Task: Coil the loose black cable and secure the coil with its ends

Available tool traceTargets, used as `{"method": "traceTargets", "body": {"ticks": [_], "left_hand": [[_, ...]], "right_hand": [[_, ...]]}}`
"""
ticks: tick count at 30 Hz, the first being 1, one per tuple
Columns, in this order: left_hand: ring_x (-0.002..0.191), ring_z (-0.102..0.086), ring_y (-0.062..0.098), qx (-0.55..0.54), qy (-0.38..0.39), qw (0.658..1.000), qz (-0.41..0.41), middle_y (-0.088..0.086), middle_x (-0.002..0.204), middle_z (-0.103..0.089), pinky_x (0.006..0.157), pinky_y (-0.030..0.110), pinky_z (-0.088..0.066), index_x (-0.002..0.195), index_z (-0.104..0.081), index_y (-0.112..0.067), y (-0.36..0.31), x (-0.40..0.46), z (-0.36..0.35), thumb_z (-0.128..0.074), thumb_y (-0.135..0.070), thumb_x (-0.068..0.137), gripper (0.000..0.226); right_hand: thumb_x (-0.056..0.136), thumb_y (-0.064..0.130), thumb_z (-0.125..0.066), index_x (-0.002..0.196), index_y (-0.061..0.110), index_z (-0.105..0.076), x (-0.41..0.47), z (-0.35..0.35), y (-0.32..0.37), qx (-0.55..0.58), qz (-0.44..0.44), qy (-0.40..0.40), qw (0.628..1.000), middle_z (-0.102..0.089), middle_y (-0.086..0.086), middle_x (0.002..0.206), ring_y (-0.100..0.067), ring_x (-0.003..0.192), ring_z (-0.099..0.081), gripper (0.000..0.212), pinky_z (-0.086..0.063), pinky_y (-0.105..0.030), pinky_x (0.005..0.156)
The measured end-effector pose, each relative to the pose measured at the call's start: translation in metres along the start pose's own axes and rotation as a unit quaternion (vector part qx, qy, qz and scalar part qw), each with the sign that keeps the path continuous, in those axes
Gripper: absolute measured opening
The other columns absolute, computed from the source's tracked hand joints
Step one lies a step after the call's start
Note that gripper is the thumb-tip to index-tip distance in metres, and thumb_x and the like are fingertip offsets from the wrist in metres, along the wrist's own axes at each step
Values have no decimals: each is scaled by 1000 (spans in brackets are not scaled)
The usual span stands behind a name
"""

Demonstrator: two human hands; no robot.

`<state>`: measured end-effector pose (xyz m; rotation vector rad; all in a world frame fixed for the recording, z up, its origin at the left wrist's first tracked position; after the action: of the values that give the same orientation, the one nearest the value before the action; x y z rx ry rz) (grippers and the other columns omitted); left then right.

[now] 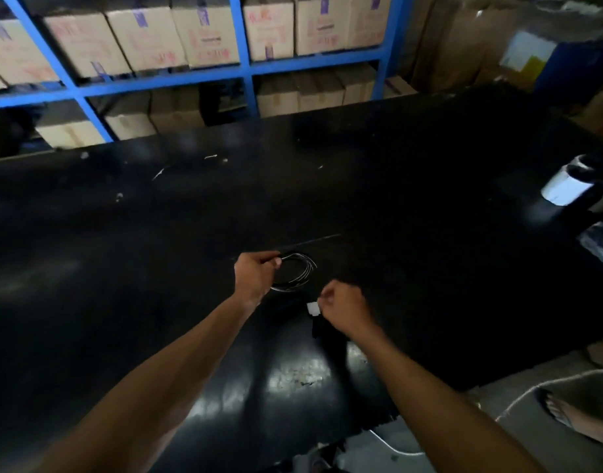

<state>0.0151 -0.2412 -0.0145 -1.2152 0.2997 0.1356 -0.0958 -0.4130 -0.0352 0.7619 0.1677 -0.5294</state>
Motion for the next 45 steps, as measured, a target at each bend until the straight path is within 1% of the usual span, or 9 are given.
{"method": "traceTargets", "body": {"ticks": [5, 9, 17, 20, 25, 29, 33, 38, 45], "left_hand": [[89, -73, 21, -2, -44, 999, 3, 8, 90, -79, 88, 35, -57, 101, -79, -13, 20, -1, 24, -73, -12, 86, 16], [77, -67, 10, -2, -62, 998, -12, 8, 90, -79, 84, 27, -55, 101, -80, -14, 27, 1, 42, -73, -13, 86, 17], [76, -70, 8, -22, -88, 996, -8, -1, 87, -77, 66, 12, -52, 103, -79, -13, 12, 6, 35, -70, -12, 88, 18], [79, -70, 6, -37, -80, 996, -23, -2, 89, -76, 71, 16, -55, 104, -78, -11, -6, 3, 18, -68, -11, 90, 17], [85, -70, 7, 2, -36, 992, -123, 0, 92, -76, 82, 22, -56, 107, -77, -11, -39, -10, -8, -66, -12, 91, 19], [83, -71, 7, 35, 32, 980, -192, -1, 89, -76, 75, 17, -55, 103, -77, -11, -56, -24, -28, -65, -9, 92, 16], [75, -70, 7, 3, 50, 982, -182, 1, 84, -75, 67, 16, -54, 100, -76, -10, -66, -30, -34, -65, -7, 92, 15], [68, -69, 9, -34, 89, 990, -100, -5, 66, -72, 66, 25, -55, 98, -65, -10, -62, -20, -25, -70, -4, 87, 13], [72, -64, 15, -13, 112, 987, -115, 13, 81, -76, 69, 24, -53, 88, -77, -23, -70, -20, -16, -63, -2, 92, 26]], "right_hand": [[89, 36, -68, 125, 4, -48, 5, -67, -1, -87, -45, 22, 995, -61, -17, 125, -37, 115, -62, 52, -49, -39, 91], [97, 13, -55, 121, 4, -58, 18, -78, -6, -151, -52, -11, 987, -67, -16, 123, -33, 115, -65, 26, -51, -38, 91], [91, 8, -67, 106, 7, -75, 10, -34, 22, 277, -54, -55, 958, -74, -4, 77, -17, 66, -73, 17, -64, -30, 64], [90, 16, -71, 103, 15, -76, 5, -16, 49, 312, -44, -34, 948, -75, -8, 76, -16, 57, -73, 14, -57, -19, 51], [83, 11, -77, 93, 8, -80, 11, 8, 61, 351, -117, -53, 927, -73, -6, 66, -11, 48, -67, 11, -64, -32, 63], [81, 2, -76, 79, 5, -76, 18, 36, 67, 445, -160, -72, 878, -72, -10, 72, -12, 54, -64, 3, -57, -24, 49], [90, -1, -65, 89, 2, -73, 26, 41, 64, 568, -181, -1, 803, -71, -14, 95, -15, 75, -66, 8, -54, -23, 61], [98, -1, -51, 85, 6, -64, 27, 35, 65, 582, -168, 61, 794, -63, -9, 83, -15, 73, -58, 20, -49, -28, 65], [98, -7, -47, 88, 0, -64, 27, 35, 77, 600, -157, 94, 779, -63, -13, 85, -15, 71, -57, 20, -48, -26, 64]]}}
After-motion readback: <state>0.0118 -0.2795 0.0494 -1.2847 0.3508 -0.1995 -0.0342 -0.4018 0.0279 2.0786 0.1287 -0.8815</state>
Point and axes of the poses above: each hand's wrist, its own x-axis towards the middle knuckle, its own z-axis out of the back of the hand, y = z × x, the point moved 3 cm from there along x, towards the middle knuckle
